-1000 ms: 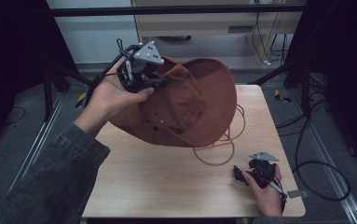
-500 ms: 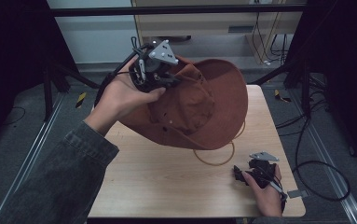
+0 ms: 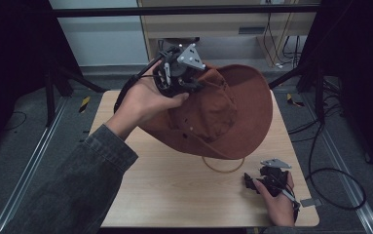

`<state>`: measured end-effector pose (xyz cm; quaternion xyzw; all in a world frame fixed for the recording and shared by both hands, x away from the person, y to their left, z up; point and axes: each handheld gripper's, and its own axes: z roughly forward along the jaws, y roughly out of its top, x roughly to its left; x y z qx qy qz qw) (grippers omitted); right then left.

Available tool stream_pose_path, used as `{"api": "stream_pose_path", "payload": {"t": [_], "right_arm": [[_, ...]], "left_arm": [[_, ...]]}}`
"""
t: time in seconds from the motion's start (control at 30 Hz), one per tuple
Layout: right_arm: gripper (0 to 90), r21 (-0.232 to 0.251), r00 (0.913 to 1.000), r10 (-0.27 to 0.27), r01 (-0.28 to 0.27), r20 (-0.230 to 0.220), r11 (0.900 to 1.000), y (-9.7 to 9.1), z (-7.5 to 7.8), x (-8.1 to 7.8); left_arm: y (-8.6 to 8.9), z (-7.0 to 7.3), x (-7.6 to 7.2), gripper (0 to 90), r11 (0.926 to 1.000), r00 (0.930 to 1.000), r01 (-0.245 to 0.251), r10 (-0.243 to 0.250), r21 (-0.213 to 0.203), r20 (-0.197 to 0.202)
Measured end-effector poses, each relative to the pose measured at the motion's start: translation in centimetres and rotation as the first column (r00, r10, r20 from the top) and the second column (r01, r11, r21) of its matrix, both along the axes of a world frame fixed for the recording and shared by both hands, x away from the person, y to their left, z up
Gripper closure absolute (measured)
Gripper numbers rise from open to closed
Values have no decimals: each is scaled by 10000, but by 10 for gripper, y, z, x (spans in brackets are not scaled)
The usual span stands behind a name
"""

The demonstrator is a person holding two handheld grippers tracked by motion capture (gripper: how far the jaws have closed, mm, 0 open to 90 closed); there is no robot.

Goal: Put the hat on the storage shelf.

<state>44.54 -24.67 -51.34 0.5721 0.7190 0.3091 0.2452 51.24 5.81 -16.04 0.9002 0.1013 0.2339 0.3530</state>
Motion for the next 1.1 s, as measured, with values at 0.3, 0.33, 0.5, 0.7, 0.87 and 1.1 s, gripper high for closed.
{"api": "stream_pose_path", "payload": {"t": [0.3, 0.33, 0.5, 0.7, 0.87, 1.1], "right_arm": [[4, 3, 10000, 19, -19, 3, 10000, 0, 0, 0], [5, 3, 10000, 20, -20, 3, 10000, 0, 0, 0], [5, 7, 10000, 28, -28, 5, 10000, 0, 0, 0], [5, 5, 10000, 34, -34, 7, 10000, 0, 0, 0], [5, 8, 10000, 36, -36, 7, 10000, 0, 0, 0], [5, 8, 10000, 36, -36, 8, 10000, 0, 0, 0]], "left_arm": [[-14, 4, -2, 881, 9998, 9997, 204, -205, 84, 121], [-15, 4, -2, 881, 9998, 9997, 216, -217, 30, 151], [-23, 5, -2, 881, 9995, 9994, 311, -311, -13, 147], [-32, 5, -2, 881, 9990, 9989, 445, -446, 26, 117], [-40, 5, -2, 881, 9984, 9983, 565, -566, 88, 126], [-52, 4, -2, 880, 9974, 9973, 716, -717, 79, 144]]}}
